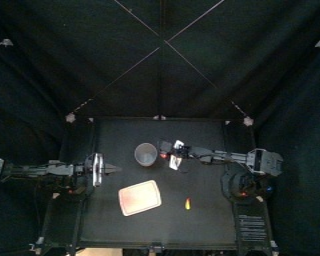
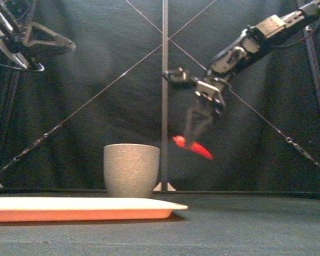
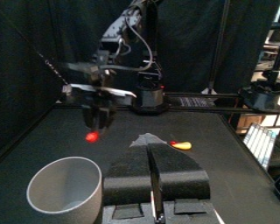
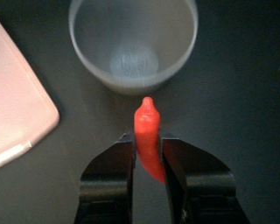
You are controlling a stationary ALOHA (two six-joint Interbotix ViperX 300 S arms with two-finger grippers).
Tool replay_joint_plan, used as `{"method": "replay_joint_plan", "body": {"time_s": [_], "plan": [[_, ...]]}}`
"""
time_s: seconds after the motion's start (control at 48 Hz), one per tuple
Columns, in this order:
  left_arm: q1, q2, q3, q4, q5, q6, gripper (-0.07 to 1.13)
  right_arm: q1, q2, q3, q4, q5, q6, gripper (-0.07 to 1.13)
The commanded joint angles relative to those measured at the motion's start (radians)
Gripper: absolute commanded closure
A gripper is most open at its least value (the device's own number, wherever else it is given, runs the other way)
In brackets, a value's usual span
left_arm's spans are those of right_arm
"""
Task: Pick the red chile then place it in the grey bowl
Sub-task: Drop red chile in the grey bowl and return to neutral
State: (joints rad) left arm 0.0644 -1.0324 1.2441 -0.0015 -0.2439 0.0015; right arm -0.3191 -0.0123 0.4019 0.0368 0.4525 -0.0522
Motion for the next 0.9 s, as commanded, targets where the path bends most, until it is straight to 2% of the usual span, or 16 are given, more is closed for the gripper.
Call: {"method": "replay_joint_plan", "body": {"time_s": [0.021,0.229,0.438,0.542,0.708,0.896], "plan": [[0.002,0.0,-0.014,-0.002,-0.003,0.002,1.09,0.02,0.026,-0.15,-0.003,-0.017,-0.008,0.58],[0.002,0.003,-0.014,0.0,-0.003,0.002,1.09,0.035,0.179,-0.328,-0.005,0.015,-0.014,0.52],[0.002,-0.002,-0.014,-0.002,-0.003,0.0,1.09,0.038,0.227,-0.373,-0.005,0.06,-0.014,0.21],[0.002,0.0,-0.015,-0.002,-0.005,0.0,1.09,0.038,0.199,-0.351,-0.008,0.051,-0.014,0.09],[0.002,0.0,-0.014,-0.002,-0.005,0.0,1.09,0.032,0.069,-0.247,0.0,-0.1,-0.011,0.08],[0.002,-0.002,-0.014,-0.002,-0.003,0.0,1.09,0.04,-0.179,-0.006,-0.017,-0.25,0.005,0.08]]}}
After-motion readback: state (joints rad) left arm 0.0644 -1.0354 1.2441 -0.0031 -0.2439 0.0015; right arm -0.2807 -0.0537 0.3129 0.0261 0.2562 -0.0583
